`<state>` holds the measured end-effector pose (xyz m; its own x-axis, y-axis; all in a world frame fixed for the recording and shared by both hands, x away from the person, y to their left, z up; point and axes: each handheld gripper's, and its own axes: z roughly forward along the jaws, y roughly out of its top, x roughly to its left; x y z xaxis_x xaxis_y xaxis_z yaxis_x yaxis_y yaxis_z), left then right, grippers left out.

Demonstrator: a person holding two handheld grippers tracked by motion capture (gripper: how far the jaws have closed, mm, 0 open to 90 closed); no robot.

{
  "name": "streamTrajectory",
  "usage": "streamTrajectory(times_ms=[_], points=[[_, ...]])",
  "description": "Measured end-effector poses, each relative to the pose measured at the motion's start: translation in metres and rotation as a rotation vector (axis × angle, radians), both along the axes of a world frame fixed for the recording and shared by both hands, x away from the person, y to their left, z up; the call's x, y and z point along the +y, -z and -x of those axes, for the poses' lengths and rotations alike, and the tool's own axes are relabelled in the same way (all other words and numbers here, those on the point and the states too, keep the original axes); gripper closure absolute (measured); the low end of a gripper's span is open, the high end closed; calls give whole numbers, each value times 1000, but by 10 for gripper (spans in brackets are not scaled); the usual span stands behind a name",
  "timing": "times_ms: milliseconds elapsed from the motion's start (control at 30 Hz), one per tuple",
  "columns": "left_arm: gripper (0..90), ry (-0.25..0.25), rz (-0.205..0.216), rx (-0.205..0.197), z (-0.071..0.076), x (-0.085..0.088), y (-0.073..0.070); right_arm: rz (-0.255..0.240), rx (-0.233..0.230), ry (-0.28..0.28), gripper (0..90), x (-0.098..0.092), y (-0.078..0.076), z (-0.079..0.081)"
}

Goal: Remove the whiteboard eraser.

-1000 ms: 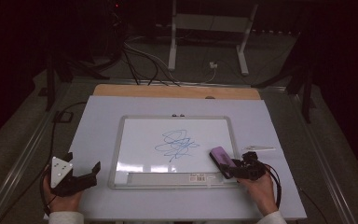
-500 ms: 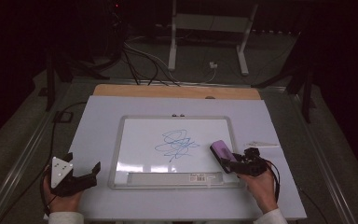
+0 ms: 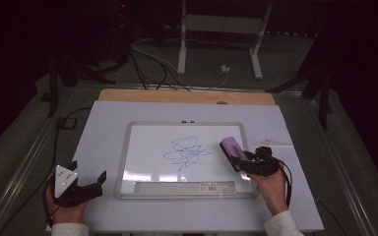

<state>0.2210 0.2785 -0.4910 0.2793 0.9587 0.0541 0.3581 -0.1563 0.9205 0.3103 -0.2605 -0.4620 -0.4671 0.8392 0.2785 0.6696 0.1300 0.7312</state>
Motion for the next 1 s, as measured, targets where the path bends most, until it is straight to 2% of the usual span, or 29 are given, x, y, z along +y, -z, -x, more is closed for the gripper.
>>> streamTrajectory(times_ms=[233, 533, 667, 1000], points=[[13, -2, -1, -1, 0, 0, 0, 3, -38, 4, 407, 9, -8, -10], [13, -8, 5, 0, 0, 2, 1, 47, -52, 7, 407, 25, -6, -27], [13, -8, 6, -1, 0, 1, 1, 73, -49, 4, 407, 36, 1, -38], [13, -8, 4, 2, -1, 1, 1, 132, -33, -3, 407, 60, 20, -55]])
